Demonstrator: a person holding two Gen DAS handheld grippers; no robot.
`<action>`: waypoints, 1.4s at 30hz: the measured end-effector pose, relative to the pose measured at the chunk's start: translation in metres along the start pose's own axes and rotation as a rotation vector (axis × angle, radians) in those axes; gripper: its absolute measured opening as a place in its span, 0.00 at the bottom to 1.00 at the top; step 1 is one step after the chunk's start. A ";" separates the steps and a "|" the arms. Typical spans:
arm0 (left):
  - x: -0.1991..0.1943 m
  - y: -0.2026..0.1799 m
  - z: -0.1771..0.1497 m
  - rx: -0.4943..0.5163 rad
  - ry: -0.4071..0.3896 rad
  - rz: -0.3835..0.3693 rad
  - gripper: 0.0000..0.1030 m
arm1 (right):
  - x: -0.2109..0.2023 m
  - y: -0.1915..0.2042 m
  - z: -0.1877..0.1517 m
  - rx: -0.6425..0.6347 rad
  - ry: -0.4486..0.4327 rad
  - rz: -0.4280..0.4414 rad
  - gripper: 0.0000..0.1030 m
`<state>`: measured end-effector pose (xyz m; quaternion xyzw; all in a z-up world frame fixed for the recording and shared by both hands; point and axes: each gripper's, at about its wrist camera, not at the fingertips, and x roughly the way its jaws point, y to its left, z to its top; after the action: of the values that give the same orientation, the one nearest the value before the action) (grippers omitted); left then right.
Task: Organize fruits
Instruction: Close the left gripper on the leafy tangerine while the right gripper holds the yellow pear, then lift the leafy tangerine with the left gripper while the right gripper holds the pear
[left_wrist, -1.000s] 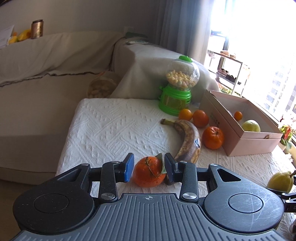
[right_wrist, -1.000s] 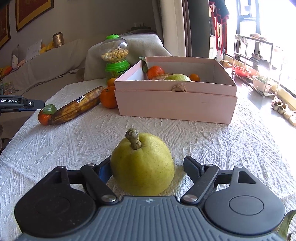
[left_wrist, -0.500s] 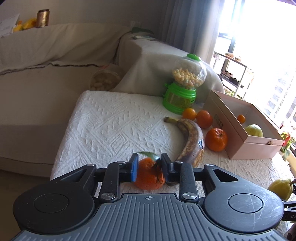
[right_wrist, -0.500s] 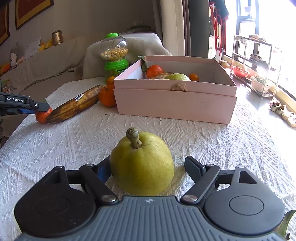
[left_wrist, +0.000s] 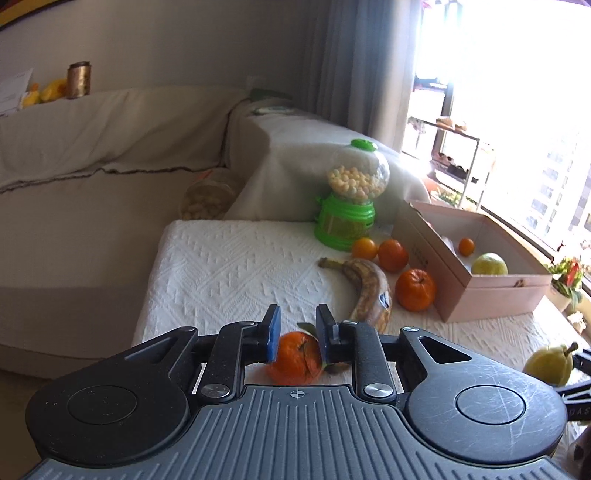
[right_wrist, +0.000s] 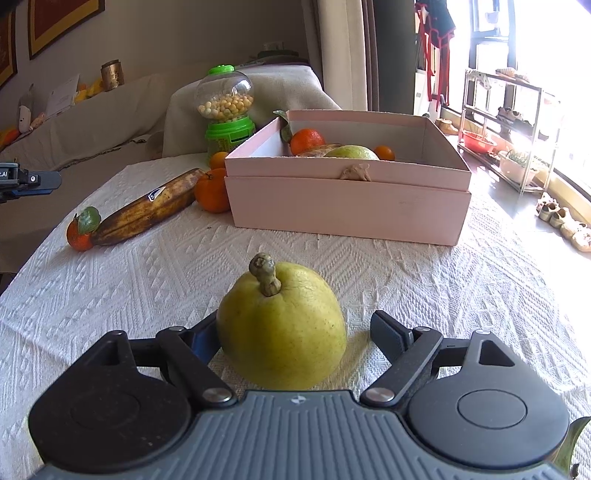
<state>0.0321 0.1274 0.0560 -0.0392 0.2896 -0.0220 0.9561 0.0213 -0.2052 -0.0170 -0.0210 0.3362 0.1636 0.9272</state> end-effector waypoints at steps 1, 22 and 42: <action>0.005 -0.007 -0.003 0.050 0.015 0.011 0.27 | 0.000 0.000 0.000 -0.001 0.000 -0.001 0.82; 0.046 0.040 -0.018 -0.156 0.140 0.006 0.51 | 0.000 0.001 0.000 -0.005 0.002 -0.004 0.82; 0.007 -0.041 -0.006 0.040 -0.011 -0.132 0.42 | 0.003 0.003 0.000 -0.015 0.015 -0.037 0.85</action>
<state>0.0332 0.0862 0.0507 -0.0394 0.2805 -0.0907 0.9548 0.0220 -0.2014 -0.0188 -0.0352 0.3415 0.1486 0.9274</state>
